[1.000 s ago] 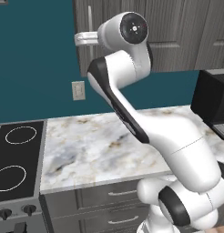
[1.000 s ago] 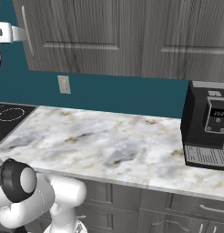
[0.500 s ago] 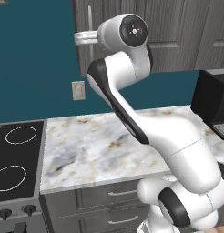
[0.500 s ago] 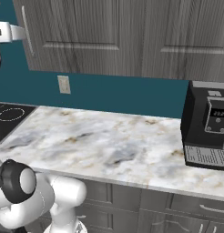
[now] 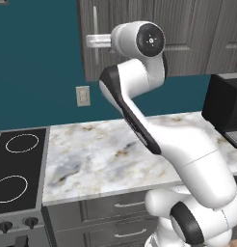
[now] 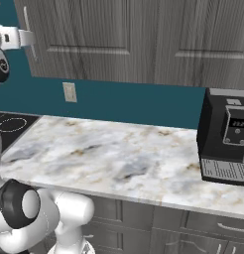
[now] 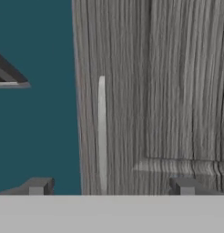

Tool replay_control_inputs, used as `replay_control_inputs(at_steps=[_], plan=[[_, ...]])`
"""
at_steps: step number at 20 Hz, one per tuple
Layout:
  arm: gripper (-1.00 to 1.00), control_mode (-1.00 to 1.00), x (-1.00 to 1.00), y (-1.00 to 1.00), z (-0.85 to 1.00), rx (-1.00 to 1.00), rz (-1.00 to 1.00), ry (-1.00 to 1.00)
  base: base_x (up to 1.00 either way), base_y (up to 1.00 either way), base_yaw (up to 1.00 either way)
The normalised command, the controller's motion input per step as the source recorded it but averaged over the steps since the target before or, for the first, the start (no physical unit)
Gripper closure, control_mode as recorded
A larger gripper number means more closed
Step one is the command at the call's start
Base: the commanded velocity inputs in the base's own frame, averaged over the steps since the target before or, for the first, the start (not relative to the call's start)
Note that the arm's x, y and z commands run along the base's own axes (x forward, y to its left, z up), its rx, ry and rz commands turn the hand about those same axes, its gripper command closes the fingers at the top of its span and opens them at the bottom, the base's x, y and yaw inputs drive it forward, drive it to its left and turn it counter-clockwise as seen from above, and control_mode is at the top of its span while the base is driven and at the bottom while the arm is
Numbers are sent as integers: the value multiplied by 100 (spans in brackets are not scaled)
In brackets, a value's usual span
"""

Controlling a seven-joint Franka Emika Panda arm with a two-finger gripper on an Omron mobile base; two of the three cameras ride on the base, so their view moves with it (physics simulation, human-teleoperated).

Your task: Open the cabinet and move the ladle to the pot. Then close the cabinet.

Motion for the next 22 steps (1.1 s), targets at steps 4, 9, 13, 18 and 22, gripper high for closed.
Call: replay_control_inputs(at_steps=[4,9,13,18,22], plan=[[-100,-100,50,3,-2,2,1,0,0,0,0],[-100,-100,62,47,-3,0,0,0,0,0,0],[-100,-100,57,22,-8,0,0,0,0,0,0],[-100,-100,53,0,-8,0,0,0,0,0,0],[-100,-100,47,-7,0,0,0,4,0,0,0]])
